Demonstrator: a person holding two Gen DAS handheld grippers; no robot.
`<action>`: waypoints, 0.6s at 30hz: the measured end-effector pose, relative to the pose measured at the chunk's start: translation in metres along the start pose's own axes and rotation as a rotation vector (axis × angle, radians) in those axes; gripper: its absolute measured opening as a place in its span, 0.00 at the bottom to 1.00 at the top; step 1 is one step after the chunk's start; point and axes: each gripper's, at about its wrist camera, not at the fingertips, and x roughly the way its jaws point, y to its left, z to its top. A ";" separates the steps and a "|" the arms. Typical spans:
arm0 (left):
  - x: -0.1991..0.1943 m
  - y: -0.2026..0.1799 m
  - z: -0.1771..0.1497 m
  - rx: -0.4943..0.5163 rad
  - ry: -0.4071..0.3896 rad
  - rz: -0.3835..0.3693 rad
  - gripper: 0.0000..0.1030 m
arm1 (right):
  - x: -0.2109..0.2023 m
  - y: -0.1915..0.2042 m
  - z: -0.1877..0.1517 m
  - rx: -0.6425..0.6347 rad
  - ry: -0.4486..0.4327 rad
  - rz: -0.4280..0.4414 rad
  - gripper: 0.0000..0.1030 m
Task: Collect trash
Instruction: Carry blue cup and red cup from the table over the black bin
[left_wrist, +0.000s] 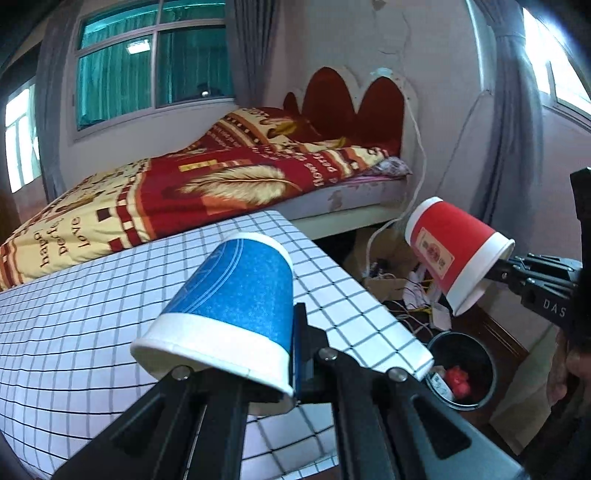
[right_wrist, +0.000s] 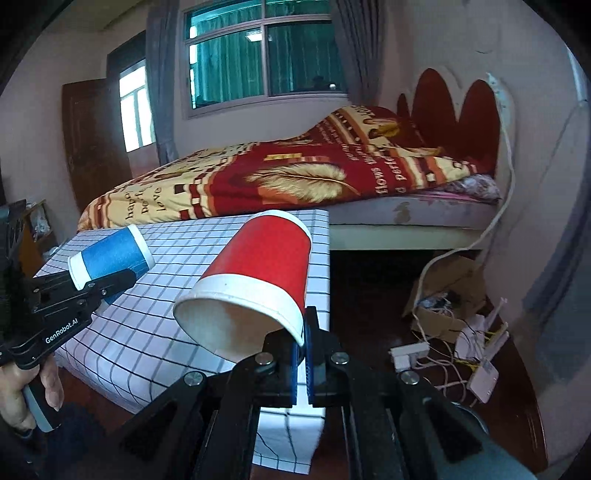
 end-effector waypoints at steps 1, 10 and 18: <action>0.002 -0.006 0.000 0.007 0.004 -0.012 0.04 | -0.003 -0.004 -0.002 0.006 0.000 -0.006 0.03; 0.015 -0.052 -0.007 0.048 0.031 -0.101 0.04 | -0.023 -0.050 -0.030 0.080 0.019 -0.086 0.03; 0.022 -0.083 -0.010 0.073 0.046 -0.168 0.04 | -0.038 -0.079 -0.052 0.127 0.040 -0.146 0.03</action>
